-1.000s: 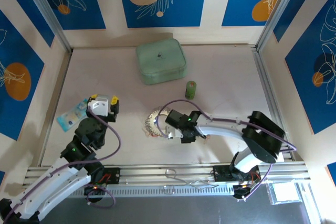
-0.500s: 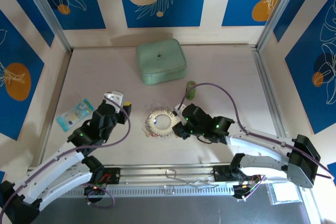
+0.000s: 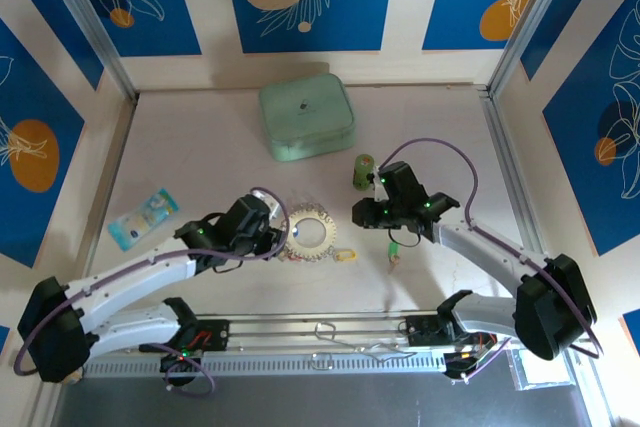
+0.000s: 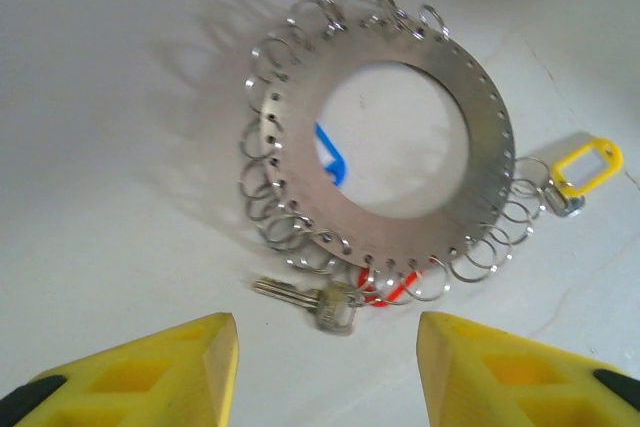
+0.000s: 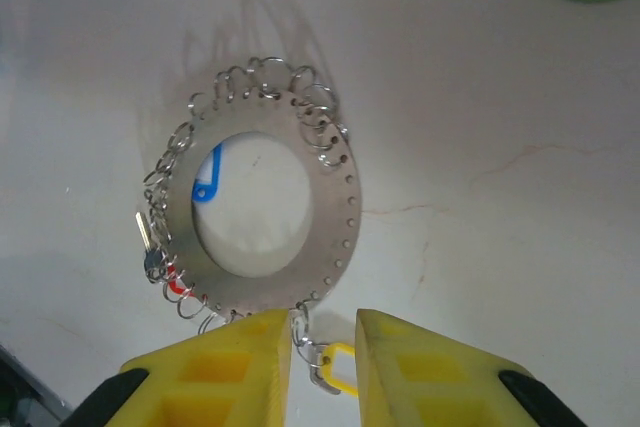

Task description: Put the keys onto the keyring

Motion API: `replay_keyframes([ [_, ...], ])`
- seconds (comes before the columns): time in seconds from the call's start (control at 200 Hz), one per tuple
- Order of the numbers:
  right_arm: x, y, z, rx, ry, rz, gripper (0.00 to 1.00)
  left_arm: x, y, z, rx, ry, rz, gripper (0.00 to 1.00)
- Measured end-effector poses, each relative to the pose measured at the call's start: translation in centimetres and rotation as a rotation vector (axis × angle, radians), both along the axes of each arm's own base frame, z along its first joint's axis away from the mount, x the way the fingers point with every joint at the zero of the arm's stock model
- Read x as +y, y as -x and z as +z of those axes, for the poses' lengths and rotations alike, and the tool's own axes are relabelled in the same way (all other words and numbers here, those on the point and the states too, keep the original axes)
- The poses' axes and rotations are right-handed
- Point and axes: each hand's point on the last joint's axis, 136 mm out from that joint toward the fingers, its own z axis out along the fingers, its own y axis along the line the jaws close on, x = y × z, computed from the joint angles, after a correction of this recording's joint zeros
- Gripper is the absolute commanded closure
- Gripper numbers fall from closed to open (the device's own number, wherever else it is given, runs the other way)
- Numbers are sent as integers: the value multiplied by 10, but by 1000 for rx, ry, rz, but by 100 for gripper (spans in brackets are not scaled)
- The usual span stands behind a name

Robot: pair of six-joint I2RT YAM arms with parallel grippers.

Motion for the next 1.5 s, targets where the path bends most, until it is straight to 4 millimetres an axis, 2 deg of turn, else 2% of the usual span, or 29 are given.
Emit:
replay_keyframes([
  [0.12,-3,-2,-4,23,-14,11,75,-5,-3,0,2,21,21,48],
  [0.295,4,-2,-17,67,6,85,73,-11,-21,18,-91,92,82,46],
  [0.42,15,-7,-26,94,15,148,67,-7,-31,31,-169,130,134,46],
  [0.695,35,-12,-49,135,66,239,65,9,-43,50,-280,150,225,44],
  [0.905,44,-22,-57,142,89,265,64,22,-43,54,-320,141,263,42],
  [1.065,48,-24,-55,140,98,272,64,29,-44,61,-347,139,286,41],
  [1.25,53,-35,-55,125,112,277,63,35,-43,58,-349,119,301,40],
  [1.5,55,-40,-63,138,148,286,63,37,-44,51,-340,105,304,40],
])
